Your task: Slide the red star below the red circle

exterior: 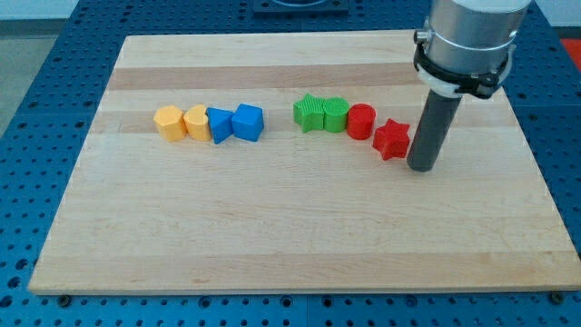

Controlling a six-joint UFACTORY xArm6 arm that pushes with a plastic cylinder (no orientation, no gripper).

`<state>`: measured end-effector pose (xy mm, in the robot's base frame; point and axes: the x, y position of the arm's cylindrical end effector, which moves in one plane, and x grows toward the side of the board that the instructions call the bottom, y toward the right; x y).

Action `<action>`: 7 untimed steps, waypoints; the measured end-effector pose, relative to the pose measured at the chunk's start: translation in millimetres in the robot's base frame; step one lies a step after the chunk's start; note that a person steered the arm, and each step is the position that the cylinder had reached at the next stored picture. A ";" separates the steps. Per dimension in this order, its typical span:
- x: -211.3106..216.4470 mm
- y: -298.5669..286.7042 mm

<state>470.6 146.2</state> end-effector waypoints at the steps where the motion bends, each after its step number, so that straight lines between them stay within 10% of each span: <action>1: -0.6 18.8; 3: -32.1 53.3; 7: -23.9 -59.7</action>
